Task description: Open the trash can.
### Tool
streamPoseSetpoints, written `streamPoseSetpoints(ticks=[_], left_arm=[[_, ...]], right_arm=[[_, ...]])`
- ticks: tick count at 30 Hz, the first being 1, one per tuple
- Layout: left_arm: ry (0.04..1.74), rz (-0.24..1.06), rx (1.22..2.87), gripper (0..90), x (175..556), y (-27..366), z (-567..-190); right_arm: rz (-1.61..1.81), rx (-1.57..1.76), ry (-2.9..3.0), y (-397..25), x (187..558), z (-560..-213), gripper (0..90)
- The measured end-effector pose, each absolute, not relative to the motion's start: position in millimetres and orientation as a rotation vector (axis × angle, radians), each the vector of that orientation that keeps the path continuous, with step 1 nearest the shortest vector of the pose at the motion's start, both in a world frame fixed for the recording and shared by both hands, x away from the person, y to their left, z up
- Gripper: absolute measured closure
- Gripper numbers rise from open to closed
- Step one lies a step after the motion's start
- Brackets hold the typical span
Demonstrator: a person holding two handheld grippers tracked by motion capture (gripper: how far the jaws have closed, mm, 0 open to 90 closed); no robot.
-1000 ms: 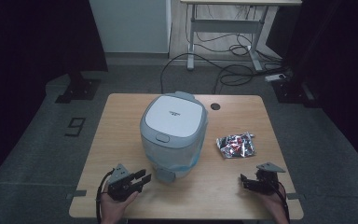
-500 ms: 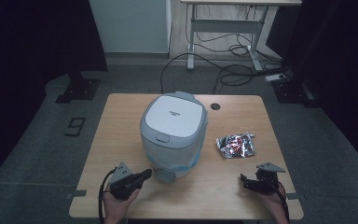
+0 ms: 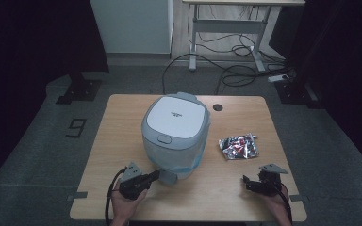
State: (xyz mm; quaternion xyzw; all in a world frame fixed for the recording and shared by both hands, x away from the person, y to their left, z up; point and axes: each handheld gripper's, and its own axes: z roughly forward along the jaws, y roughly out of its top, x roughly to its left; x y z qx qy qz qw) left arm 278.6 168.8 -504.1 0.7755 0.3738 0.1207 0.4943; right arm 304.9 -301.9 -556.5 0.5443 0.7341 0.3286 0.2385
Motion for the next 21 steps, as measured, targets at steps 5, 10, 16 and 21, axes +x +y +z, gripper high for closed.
streamPoseSetpoints(ticks=[5, 10, 16, 21], left_arm=[[0.902, 0.288, 1.907, 90.0, 284, 161, -509], [0.905, 0.300, 1.925, 90.0, 289, 157, -512], [0.900, 0.308, 1.955, 90.0, 292, 152, -516], [0.898, 0.327, 1.986, 90.0, 293, 148, -521]], right_arm=[[0.900, 1.492, 2.010, -302, 305, -557, 12.9], [0.898, 1.494, 2.007, -301, 305, -556, 12.9], [0.898, 1.495, 2.006, -301, 305, -556, 13.0], [0.897, 1.497, 2.004, -301, 305, -556, 13.2]])
